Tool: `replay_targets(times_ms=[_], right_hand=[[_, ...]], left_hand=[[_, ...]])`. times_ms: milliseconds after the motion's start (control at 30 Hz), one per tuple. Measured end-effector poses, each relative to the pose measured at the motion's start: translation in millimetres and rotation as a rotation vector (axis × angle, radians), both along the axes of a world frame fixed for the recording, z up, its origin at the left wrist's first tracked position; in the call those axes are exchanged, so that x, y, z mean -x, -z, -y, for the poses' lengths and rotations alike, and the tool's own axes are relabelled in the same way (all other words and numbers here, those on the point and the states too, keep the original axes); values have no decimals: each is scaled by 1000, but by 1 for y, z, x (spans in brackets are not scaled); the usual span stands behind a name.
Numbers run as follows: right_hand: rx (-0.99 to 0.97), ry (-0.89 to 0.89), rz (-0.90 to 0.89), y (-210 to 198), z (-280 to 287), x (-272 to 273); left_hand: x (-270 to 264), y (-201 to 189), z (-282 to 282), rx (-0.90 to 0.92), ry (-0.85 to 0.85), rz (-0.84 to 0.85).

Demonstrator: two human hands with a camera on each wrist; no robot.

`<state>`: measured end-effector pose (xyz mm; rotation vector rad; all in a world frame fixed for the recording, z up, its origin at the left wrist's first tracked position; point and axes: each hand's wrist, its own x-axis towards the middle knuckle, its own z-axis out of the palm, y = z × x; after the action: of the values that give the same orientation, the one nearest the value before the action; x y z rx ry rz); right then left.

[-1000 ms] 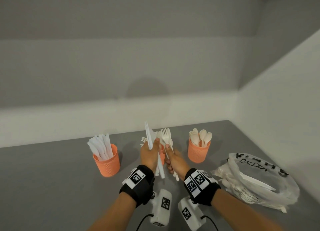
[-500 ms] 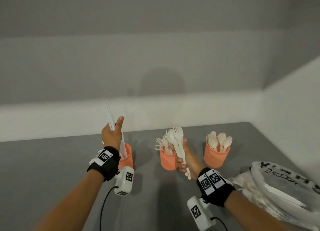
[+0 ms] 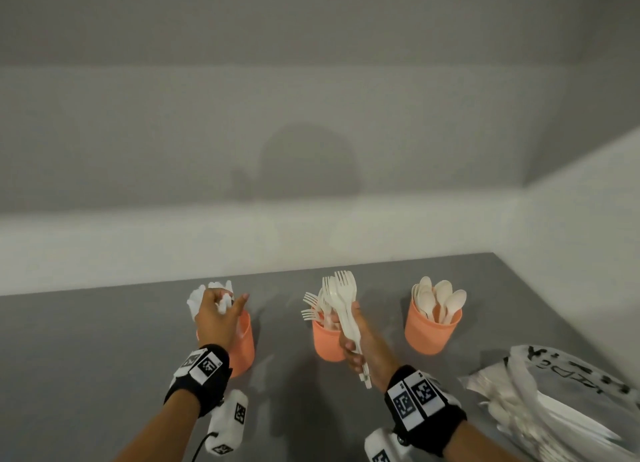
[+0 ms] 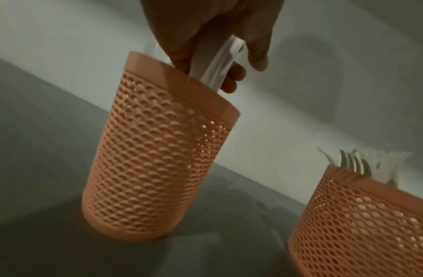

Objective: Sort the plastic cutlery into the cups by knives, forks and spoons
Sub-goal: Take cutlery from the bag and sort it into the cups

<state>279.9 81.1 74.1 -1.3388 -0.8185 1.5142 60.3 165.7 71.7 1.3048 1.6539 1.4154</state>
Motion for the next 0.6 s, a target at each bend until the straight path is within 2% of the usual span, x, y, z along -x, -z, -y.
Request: replay_targets(times_ms=[167,333,367,433,500,600], right_hand=[[-23,7,13,0,1,4],[-34,41,27,1,5,5],[-37,59,37,2,6,6],[-56,106,60,4,7,9],[-102,134,117,7,9,12],[-228,165,192,8,13,16]], left_hand=[[7,0,-1,-19,13,-138],[-5,-15,10,-199,-66,-451],[-14,-21,16,-255,-61,-451],[-38,-33,33,-295,75,-293],[-65,-39,51,-201,252,-125],[-103,-39,70,-79,375,-33]])
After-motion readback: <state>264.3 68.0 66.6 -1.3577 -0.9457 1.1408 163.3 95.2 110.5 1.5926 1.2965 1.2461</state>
